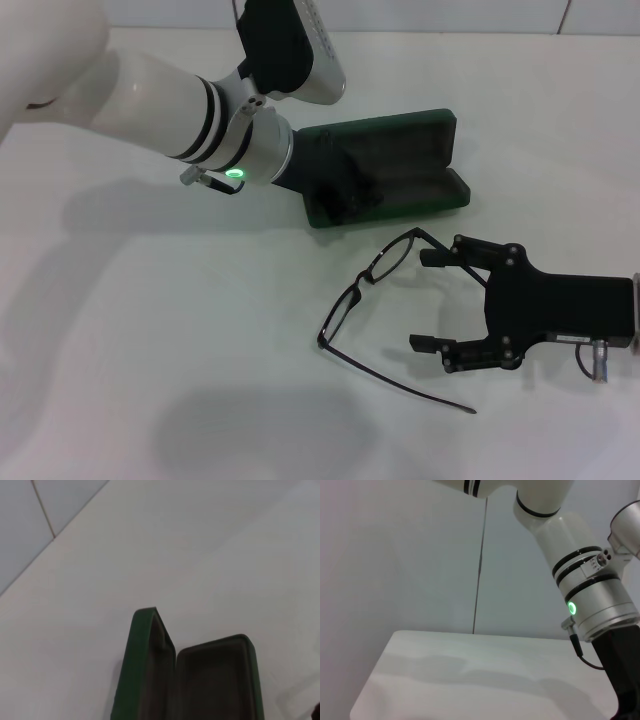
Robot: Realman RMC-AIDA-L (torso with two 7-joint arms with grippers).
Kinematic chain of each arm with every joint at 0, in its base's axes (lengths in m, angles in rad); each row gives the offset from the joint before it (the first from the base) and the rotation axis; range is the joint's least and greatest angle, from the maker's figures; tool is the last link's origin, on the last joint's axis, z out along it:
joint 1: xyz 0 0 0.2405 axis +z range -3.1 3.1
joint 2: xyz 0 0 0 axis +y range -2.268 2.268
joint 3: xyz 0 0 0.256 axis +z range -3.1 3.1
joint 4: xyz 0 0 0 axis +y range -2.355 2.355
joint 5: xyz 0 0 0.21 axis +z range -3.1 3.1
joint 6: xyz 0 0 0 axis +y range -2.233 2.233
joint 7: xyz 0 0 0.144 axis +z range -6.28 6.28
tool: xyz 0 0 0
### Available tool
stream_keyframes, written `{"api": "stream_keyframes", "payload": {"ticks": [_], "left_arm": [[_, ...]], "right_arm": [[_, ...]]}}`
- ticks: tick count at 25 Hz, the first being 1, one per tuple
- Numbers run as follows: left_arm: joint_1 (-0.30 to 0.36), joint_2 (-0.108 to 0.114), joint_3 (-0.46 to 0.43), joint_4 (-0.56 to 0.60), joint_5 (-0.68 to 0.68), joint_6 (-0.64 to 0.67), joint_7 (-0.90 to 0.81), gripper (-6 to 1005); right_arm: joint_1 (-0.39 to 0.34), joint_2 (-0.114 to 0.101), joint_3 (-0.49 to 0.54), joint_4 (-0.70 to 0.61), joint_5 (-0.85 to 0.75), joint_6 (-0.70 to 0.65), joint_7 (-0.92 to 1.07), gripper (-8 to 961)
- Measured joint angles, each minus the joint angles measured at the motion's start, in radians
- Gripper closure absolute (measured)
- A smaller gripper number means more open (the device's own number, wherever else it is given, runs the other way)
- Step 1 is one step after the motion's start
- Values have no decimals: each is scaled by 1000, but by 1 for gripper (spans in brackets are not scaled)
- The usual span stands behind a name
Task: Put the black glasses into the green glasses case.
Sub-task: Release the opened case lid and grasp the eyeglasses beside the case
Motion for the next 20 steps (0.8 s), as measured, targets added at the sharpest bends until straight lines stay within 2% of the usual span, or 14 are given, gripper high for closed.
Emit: {"api": "stream_keyframes", "payload": {"ticks": [6, 12, 20], "left_arm": [[10, -1, 9, 16, 16, 9, 14, 828], [56, -1, 22, 87, 21, 25, 38, 829], [126, 4, -3, 219, 11, 190, 80, 815]], "right_arm": [[-1, 1, -2, 1, 0, 0, 0, 83], [-5, 1, -2, 1, 0, 0, 0, 83], [-6, 1, -2, 0, 0, 0, 0, 83]]}}
